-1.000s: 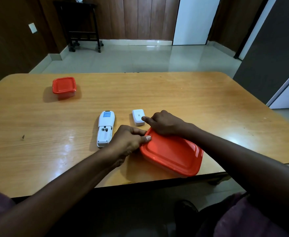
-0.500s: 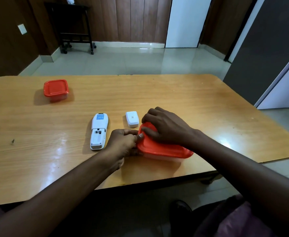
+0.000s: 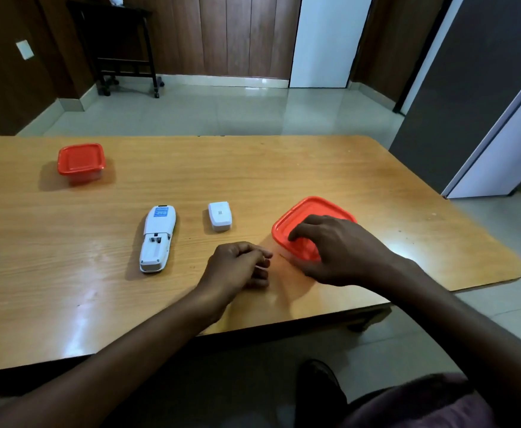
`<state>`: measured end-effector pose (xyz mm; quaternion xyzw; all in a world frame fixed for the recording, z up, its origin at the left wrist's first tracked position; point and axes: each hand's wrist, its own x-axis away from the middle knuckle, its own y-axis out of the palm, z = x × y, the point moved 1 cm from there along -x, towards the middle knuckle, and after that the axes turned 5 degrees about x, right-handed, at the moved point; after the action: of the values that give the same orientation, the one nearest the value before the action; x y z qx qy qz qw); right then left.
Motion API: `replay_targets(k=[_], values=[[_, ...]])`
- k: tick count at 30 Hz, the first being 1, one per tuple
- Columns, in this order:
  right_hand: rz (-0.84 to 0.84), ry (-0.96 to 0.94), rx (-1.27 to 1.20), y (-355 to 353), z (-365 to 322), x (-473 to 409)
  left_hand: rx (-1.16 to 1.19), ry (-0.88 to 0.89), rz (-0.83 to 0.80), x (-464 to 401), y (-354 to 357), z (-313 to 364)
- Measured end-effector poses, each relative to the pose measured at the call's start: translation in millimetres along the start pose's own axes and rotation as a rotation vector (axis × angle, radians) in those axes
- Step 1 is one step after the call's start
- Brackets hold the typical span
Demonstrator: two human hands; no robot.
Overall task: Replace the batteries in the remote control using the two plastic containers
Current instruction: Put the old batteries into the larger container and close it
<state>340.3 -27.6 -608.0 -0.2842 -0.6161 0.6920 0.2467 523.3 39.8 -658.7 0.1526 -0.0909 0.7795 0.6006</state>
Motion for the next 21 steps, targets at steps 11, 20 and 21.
replay_targets(k=[11,20,21], values=[[-0.006,0.293,0.013,14,58,-24,-0.892,0.365,-0.093,-80,53,33],[0.074,0.602,-0.053,37,188,-85,-1.125,0.262,-0.147,-189,113,75],[0.087,0.62,-0.06,39,201,-97,-1.161,0.254,-0.147,-201,117,78]])
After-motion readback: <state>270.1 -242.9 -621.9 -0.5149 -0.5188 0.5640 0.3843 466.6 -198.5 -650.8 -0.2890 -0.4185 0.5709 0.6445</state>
